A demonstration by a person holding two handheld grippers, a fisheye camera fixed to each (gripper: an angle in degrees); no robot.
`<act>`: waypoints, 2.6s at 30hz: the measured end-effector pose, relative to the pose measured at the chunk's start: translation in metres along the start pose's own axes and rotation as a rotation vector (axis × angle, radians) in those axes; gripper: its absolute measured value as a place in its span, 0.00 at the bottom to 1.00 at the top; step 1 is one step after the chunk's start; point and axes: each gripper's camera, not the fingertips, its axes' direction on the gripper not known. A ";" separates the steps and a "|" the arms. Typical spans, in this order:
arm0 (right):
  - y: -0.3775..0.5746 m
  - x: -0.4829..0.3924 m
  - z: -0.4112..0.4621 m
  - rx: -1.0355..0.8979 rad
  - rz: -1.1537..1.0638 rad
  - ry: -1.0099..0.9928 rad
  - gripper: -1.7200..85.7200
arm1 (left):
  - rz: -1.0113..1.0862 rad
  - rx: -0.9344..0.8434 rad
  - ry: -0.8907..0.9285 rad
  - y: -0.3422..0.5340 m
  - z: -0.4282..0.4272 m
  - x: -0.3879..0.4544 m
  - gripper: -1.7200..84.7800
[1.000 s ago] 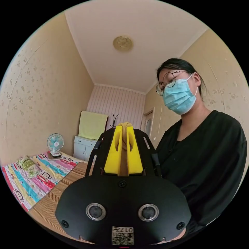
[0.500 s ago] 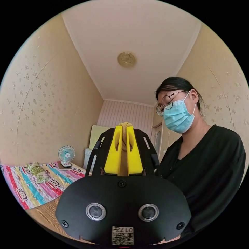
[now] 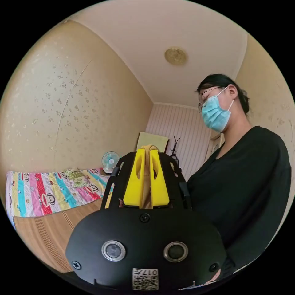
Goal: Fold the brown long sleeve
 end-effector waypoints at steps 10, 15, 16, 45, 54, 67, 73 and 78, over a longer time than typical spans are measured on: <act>-0.135 -0.011 -0.026 -0.042 -0.185 0.425 0.06 | 0.078 -0.010 0.047 -0.121 0.014 -0.092 0.04; -0.177 0.198 0.001 -0.214 0.276 0.863 0.09 | -0.367 -0.260 -0.337 -0.137 0.138 -0.350 0.06; -0.176 0.256 0.011 -0.266 0.410 0.963 0.09 | -0.404 -0.282 -0.393 -0.131 0.152 -0.380 0.07; 0.119 0.566 -0.028 -1.566 0.688 0.966 0.08 | -0.850 -1.421 -0.540 0.240 0.249 -0.728 0.12; 0.192 0.585 -0.096 -1.671 0.739 0.921 0.07 | -0.654 -1.551 -0.675 0.305 0.245 -0.687 0.12; 0.169 0.469 -0.259 -1.603 0.998 0.741 0.05 | -1.220 -1.514 -0.683 0.337 0.167 -0.542 0.07; 0.155 0.513 -0.439 -0.304 2.076 0.600 0.16 | -1.638 -1.185 -0.769 0.318 0.125 -0.530 0.09; 0.158 0.523 -0.499 0.045 2.227 0.672 0.17 | -1.739 -1.107 -0.742 0.308 0.110 -0.499 0.09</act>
